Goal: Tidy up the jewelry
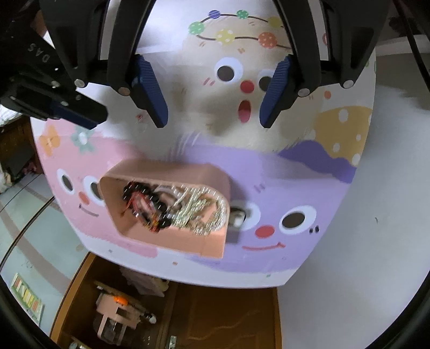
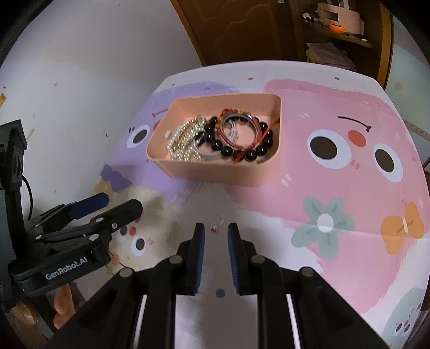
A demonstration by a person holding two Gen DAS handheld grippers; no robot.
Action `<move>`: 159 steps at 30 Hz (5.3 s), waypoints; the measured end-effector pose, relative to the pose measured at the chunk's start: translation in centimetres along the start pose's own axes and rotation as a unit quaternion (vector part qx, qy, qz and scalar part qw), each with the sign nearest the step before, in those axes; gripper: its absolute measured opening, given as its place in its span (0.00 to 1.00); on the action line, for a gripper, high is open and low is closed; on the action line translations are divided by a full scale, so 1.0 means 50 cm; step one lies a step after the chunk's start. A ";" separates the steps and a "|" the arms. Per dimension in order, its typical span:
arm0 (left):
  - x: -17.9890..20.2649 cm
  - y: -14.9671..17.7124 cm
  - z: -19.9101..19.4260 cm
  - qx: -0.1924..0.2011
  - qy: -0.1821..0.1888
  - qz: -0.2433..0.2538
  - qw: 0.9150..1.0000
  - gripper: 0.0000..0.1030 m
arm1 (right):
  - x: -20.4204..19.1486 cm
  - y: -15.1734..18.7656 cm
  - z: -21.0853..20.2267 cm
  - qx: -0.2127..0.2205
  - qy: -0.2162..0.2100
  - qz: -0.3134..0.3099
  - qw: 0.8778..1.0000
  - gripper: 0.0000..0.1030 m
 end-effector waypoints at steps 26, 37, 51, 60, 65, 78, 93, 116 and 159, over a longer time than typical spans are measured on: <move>-0.028 0.048 0.061 -0.021 -0.019 -0.036 0.999 0.85 | -0.010 0.034 0.098 -0.017 0.036 -0.036 0.999 0.18; -0.035 0.043 0.066 -0.015 -0.033 -0.041 0.999 0.85 | -0.025 0.018 0.116 0.002 0.062 -0.070 0.996 0.18; -0.027 0.039 0.064 -0.015 -0.032 -0.036 0.999 0.85 | -0.038 0.033 0.118 0.001 0.084 -0.115 0.990 0.08; -0.028 0.040 0.062 -0.017 -0.029 -0.039 0.999 0.85 | -0.047 0.038 0.098 0.007 0.065 -0.113 0.991 0.08; -0.023 0.033 0.053 -0.017 -0.027 -0.034 0.999 0.85 | -0.051 0.026 0.066 0.020 0.042 -0.104 0.993 0.07; -0.020 -0.071 0.027 -0.016 -0.030 -0.027 0.999 0.85 | -0.013 -0.109 -0.038 0.076 -0.012 -0.052 0.996 0.07; 0.003 -0.157 0.023 0.005 -0.036 -0.025 0.999 0.85 | 0.078 -0.228 0.015 0.070 -0.054 0.050 0.995 0.08; 0.030 -0.117 -0.044 0.027 -0.028 -0.001 0.999 0.85 | 0.057 -0.171 -0.039 0.078 -0.029 0.045 0.995 0.08; 0.126 0.145 -0.199 0.049 -0.039 0.041 0.997 0.86 | 0.001 0.157 -0.220 0.130 0.118 0.050 0.983 0.41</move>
Point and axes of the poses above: each gripper's, at about its wrist camera, not at the fingertips, and z roughly the way its jaws point, x to its right, y to its underside, the point moved 3 cm from there along z, roughly the way its jaws point, and after that the axes turned 13 degrees about -y, right-handed, at the moved point
